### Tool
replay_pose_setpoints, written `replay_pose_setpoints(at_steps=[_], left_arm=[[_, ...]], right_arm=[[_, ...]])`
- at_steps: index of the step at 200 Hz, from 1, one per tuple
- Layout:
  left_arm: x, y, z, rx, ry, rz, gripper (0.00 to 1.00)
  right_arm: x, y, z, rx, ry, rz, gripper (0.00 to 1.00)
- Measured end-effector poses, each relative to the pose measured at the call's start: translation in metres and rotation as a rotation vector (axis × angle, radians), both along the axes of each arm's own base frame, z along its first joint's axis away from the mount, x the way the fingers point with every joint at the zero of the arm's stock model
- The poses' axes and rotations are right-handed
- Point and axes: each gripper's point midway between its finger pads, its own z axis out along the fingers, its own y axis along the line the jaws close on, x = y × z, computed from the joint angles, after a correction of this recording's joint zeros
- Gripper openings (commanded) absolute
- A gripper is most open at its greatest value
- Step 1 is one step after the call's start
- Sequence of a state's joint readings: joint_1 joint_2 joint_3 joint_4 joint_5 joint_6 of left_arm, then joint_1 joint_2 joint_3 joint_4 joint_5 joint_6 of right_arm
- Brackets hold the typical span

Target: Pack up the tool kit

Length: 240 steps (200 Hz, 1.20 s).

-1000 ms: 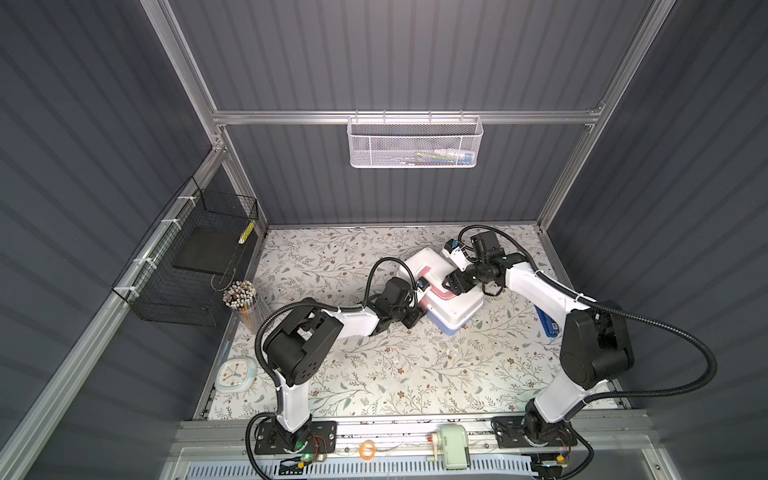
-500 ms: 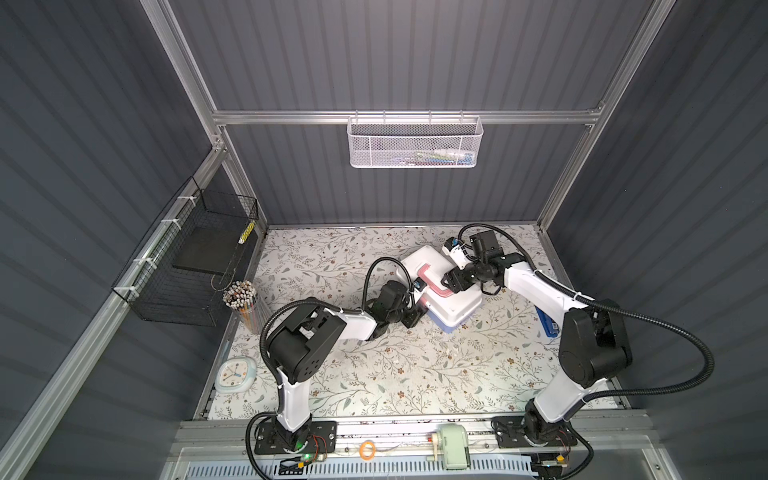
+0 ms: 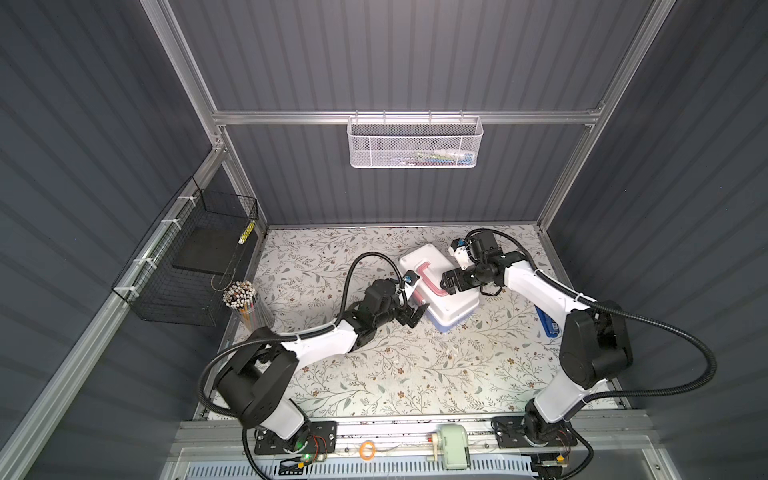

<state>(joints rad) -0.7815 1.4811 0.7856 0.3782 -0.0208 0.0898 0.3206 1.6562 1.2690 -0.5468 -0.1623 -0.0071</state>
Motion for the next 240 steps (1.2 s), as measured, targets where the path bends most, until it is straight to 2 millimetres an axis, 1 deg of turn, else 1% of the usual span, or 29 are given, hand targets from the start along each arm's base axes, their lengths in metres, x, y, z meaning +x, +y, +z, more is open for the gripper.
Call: replay_pose_setpoints(at_steps=[9,19,33,44,55,64,71,79,82,92,109,123,137,145,151,158,170,190,211,240], left_arm=[[-0.002,0.012,0.008,-0.001,-0.009,0.042,1.00],[-0.002,0.025,0.013,0.000,-0.012,0.091,1.00],[0.000,0.053,0.016,-0.007,-0.001,0.189,1.00],[0.008,0.083,0.016,-0.015,0.013,0.296,1.00],[0.016,0.119,0.011,-0.009,0.021,0.427,1.00],[0.022,0.149,0.006,0.010,0.027,0.544,1.00],[0.025,0.169,0.002,0.023,0.033,0.622,1.00],[0.027,0.190,-0.002,0.039,0.039,0.697,1.00],[0.028,0.196,-0.004,0.044,0.039,0.721,1.00],[0.029,0.219,-0.012,0.057,0.044,0.798,1.00],[0.027,0.250,-0.027,0.086,0.049,0.896,1.00],[0.024,0.274,-0.041,0.115,0.060,0.961,1.00],[0.027,0.290,-0.048,0.123,0.055,1.002,1.00],[0.030,0.298,-0.051,0.120,0.050,1.024,1.00],[0.032,0.304,-0.055,0.119,0.050,1.038,1.00],[0.034,0.310,-0.060,0.116,0.045,1.052,1.00],[0.037,0.318,-0.073,0.117,0.048,1.065,1.00],[0.036,0.327,-0.096,0.126,0.073,1.068,1.00],[0.045,0.333,-0.100,0.097,0.061,1.066,1.00],[0.067,0.338,-0.102,0.044,0.032,1.049,1.00]], right_arm=[[-0.005,-0.007,0.006,-0.005,-0.013,-0.022,0.99],[-0.010,-0.016,0.015,-0.009,-0.036,-0.053,0.99],[-0.014,-0.033,0.030,-0.010,-0.103,-0.101,0.99],[-0.016,-0.050,0.044,-0.008,-0.181,-0.151,0.99],[-0.020,-0.070,0.055,-0.002,-0.273,-0.213,0.99],[-0.024,-0.086,0.059,-0.001,-0.339,-0.262,0.99],[-0.027,-0.098,0.059,-0.005,-0.384,-0.302,0.99],[-0.031,-0.112,0.055,-0.015,-0.430,-0.344,0.99],[-0.033,-0.119,0.052,-0.023,-0.446,-0.366,0.99],[-0.038,-0.131,0.039,-0.037,-0.476,-0.405,0.99],[-0.044,-0.149,0.006,-0.069,-0.484,-0.460,0.99],[-0.049,-0.158,-0.021,-0.097,-0.479,-0.486,0.99],[-0.053,-0.164,-0.044,-0.118,-0.480,-0.499,0.99],[-0.055,-0.166,-0.052,-0.127,-0.480,-0.501,0.99],[-0.054,-0.167,-0.054,-0.127,-0.492,-0.503,0.99],[-0.051,-0.168,-0.052,-0.123,-0.518,-0.507,0.99],[-0.043,-0.169,-0.041,-0.112,-0.581,-0.513,0.99],[-0.032,-0.172,-0.024,-0.092,-0.661,-0.518,0.99],[-0.025,-0.172,-0.015,-0.073,-0.696,-0.513,0.99],[-0.022,-0.168,-0.007,-0.042,-0.724,-0.495,0.99]])
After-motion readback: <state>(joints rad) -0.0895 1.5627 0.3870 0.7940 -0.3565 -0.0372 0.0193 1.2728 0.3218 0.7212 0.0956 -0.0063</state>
